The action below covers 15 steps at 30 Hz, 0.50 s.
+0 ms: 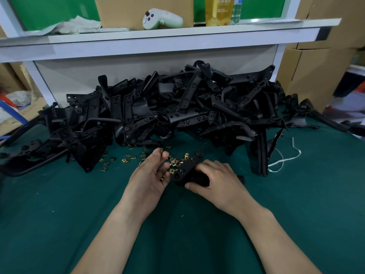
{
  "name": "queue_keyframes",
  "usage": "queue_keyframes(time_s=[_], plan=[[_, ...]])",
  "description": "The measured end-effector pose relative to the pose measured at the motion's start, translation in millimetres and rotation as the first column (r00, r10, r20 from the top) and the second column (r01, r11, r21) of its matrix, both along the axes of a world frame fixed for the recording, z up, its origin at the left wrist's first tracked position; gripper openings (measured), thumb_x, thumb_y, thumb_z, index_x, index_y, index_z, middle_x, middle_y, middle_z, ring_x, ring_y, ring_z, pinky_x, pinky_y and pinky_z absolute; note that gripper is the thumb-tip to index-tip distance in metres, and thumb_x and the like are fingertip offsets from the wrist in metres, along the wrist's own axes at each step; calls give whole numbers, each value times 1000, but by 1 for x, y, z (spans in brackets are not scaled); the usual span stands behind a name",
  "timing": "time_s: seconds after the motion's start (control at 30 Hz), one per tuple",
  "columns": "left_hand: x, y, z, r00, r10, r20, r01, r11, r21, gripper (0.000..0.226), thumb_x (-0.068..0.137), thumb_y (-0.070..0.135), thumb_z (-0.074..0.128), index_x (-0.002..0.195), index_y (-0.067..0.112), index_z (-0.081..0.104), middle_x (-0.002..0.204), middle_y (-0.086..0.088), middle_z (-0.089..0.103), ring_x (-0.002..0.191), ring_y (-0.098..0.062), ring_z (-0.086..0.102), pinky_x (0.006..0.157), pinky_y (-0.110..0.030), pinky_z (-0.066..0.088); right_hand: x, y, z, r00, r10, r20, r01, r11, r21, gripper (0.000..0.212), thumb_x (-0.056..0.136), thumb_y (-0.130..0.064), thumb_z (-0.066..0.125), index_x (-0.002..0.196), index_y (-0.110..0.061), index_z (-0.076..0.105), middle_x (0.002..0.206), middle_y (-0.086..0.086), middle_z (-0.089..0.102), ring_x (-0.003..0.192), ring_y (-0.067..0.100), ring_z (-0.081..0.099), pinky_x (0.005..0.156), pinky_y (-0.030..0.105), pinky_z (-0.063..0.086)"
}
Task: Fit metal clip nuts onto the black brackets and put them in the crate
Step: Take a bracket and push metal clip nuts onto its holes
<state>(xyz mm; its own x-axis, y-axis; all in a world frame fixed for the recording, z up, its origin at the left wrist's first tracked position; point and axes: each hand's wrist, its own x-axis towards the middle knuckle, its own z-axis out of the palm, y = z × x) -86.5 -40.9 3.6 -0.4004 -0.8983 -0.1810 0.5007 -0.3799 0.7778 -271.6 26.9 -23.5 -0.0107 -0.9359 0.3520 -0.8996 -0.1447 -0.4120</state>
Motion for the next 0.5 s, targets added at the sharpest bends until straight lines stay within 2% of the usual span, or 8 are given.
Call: queue_keyframes(time_s=[0.23, 0.5], plan=[[0, 0, 0, 1000, 0, -10, -1, 1000, -28, 29, 93, 25, 66, 122, 26, 65, 100, 8, 73, 74, -3, 65, 66, -20, 53, 0, 1, 0, 1000, -4, -3, 4, 1000, -4, 42, 87, -69, 54, 110, -34, 60, 101, -28, 45, 93, -3, 35, 89, 24, 25], [0, -2, -2, 999, 15, -35, -15, 1000, -23, 24, 91, 10, 68, 109, 24, 68, 104, 2, 75, 72, -6, 68, 61, -21, 55, 0, 1, 0, 1000, -3, -5, 3, 1000, -4, 46, 86, -71, 52, 111, -33, 60, 101, -28, 44, 92, -4, 33, 89, 23, 25]])
